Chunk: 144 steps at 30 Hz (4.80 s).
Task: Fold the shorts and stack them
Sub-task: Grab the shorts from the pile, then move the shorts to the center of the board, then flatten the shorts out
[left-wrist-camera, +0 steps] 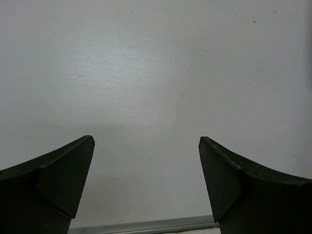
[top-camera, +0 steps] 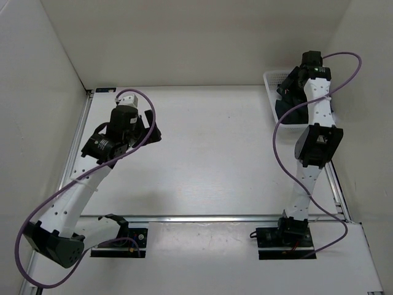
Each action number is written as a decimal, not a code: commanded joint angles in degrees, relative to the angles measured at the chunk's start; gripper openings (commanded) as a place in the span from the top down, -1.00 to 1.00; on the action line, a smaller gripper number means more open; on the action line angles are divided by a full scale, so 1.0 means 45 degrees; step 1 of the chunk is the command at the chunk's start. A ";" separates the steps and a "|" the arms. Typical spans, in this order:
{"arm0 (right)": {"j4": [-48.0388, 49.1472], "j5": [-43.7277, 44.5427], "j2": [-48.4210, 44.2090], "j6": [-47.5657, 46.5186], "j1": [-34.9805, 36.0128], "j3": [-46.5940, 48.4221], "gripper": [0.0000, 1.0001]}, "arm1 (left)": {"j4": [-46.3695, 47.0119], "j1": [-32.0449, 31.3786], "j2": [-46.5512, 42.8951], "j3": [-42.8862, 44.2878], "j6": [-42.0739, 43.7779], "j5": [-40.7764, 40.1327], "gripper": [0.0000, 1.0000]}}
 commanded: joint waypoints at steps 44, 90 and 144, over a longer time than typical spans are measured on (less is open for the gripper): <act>0.4053 -0.0264 -0.6993 -0.2809 0.3924 -0.0095 1.00 | -0.1786 0.0411 -0.0786 0.0588 -0.0560 -0.0604 -1.00; 0.5907 -0.1239 -1.0024 0.3908 1.0650 -1.8179 -0.89 | 0.2216 -0.2380 0.9328 0.1232 -0.0833 0.5954 -0.75; 0.6449 -0.5741 -1.3636 0.3844 0.6490 -2.0788 -0.38 | -0.0109 0.5725 0.5244 -0.1207 -0.0851 0.5074 -1.00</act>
